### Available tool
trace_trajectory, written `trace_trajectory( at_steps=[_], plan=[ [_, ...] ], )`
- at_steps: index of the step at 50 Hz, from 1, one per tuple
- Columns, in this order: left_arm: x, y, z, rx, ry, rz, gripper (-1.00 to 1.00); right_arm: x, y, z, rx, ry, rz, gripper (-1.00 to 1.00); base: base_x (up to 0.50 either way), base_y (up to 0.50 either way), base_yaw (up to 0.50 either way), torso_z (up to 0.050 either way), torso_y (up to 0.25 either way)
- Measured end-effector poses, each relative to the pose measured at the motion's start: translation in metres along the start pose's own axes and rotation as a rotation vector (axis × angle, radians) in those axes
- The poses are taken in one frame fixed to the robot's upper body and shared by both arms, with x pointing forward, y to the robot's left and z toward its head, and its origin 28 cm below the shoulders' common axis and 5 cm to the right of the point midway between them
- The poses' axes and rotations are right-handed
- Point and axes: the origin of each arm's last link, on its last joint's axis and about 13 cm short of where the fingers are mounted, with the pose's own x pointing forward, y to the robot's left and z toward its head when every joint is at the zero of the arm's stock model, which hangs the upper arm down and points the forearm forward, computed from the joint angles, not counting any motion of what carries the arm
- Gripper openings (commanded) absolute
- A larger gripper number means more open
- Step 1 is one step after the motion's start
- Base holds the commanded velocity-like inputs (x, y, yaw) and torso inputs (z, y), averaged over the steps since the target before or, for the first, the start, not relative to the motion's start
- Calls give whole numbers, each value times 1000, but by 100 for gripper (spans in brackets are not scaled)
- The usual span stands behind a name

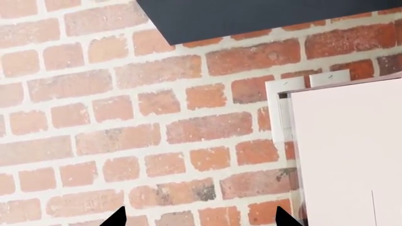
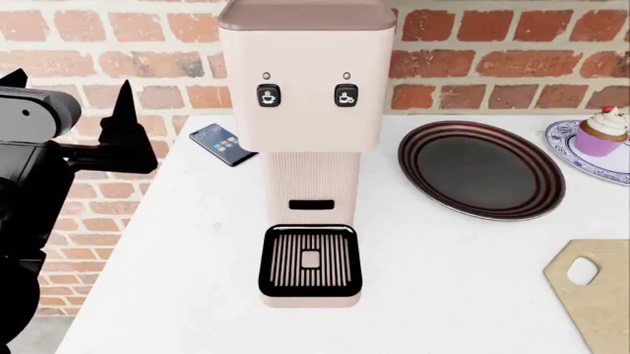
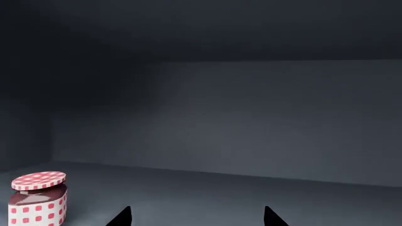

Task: From the different types of pastries on the counter, select a croissant and place it on the cutting board. Then retrieve a jar of jam from the cabinet and place it alongside the croissant on the cutting board.

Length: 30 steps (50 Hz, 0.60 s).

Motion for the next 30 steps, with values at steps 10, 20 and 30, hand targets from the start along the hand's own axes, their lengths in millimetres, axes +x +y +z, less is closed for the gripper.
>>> trace_trajectory(
  at_steps=[10, 20, 30],
  plan=[
    [1, 0, 0, -2, -5, 2, 100, -5, 11, 0, 29, -4, 111, 100, 0, 0, 0, 0, 0],
    [1, 0, 0, -3, -5, 0, 100, -2, 21, 0, 59, -12, 172, 100, 0, 0, 0, 0, 0],
    [1, 0, 0, -5, -10, 2, 100, 14, 29, -3, 91, -5, 189, 100, 0, 0, 0, 0, 0]
  ],
)
